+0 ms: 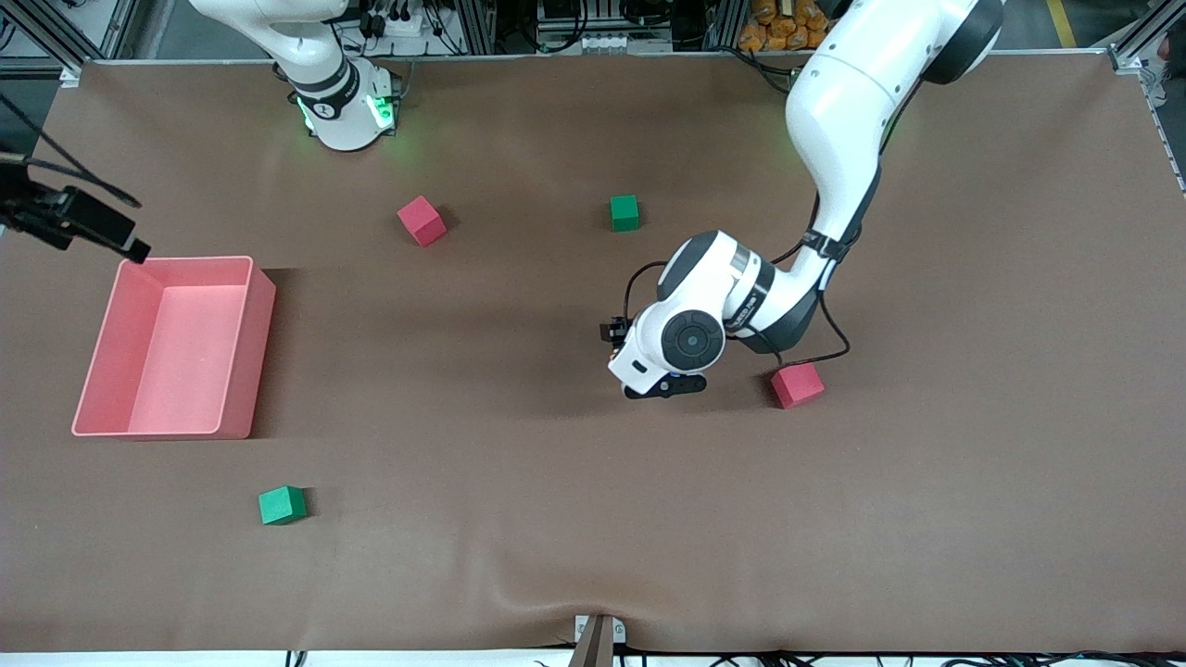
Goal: Place and upright button with both arms
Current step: 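Grasp the button with the left gripper while the right gripper retracts, then lift the button with the left gripper and rotate it cap up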
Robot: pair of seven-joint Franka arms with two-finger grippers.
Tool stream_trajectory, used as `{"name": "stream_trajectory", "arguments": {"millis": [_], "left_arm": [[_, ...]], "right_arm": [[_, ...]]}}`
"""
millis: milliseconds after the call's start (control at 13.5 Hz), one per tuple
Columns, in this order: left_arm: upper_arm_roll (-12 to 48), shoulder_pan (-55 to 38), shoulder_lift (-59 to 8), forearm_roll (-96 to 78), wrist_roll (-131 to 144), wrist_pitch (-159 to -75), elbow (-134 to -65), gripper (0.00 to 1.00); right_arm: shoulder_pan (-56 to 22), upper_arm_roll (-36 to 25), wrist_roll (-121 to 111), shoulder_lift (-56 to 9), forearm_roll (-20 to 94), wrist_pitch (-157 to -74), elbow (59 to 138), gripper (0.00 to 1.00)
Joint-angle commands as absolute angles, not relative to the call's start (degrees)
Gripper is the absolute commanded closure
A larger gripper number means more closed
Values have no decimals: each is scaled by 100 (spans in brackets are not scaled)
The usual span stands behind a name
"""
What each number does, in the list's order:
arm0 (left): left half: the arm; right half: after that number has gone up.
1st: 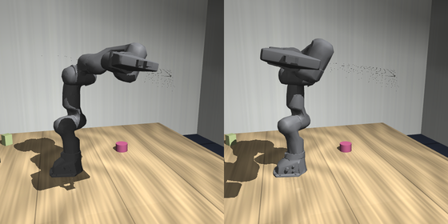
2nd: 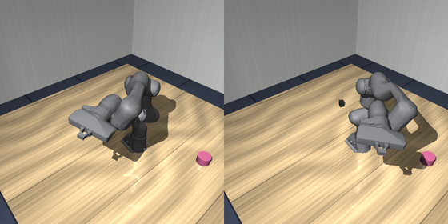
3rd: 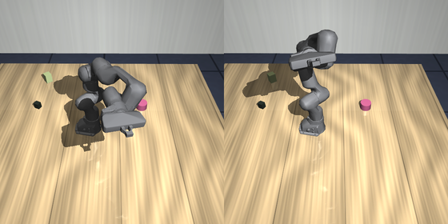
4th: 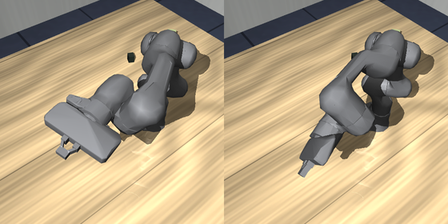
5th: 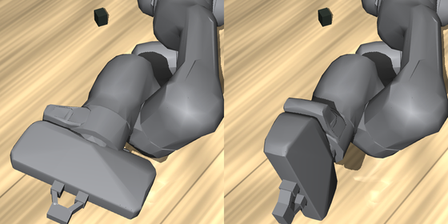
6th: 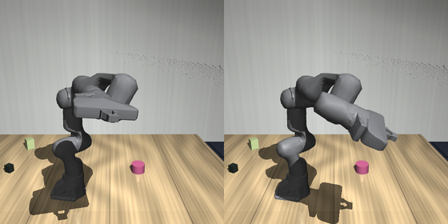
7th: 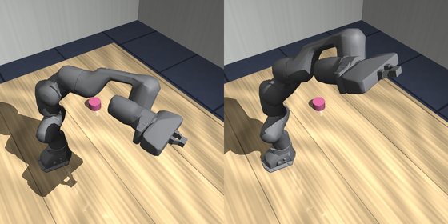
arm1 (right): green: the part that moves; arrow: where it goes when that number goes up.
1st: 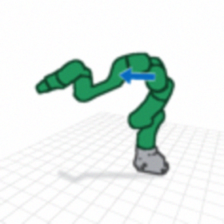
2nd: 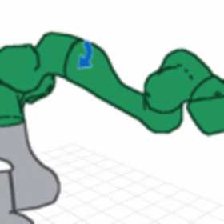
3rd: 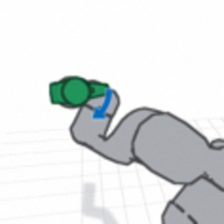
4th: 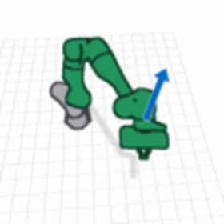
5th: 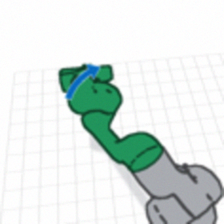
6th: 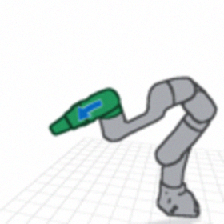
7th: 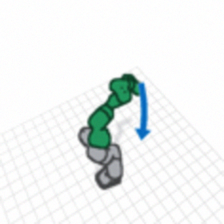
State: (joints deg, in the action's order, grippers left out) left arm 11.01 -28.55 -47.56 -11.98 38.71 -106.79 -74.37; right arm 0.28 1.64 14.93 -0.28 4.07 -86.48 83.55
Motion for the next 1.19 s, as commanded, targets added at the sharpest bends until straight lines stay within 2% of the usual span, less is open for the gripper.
{"name": "stream_trajectory", "arguments": {"millis": [0,223,890,1113], "left_arm": [[1099,-2953,-5070,-1423,4025,-10775,-7111,0],[1099,-2997,-5255,-1582,4025,-10802,-6979,0],[1028,-3085,-5493,-1582,3885,-10995,-6987,0],[1011,-3146,-5537,-1582,3823,-11004,-6987,7]], "right_arm": [[26,202,1486,545,290,-8982,9202,0],[44,430,1416,536,-16,-8991,9124,0],[88,396,-32,439,-176,-8947,8780,0],[97,396,-229,440,-141,-8834,8780,0]]}}
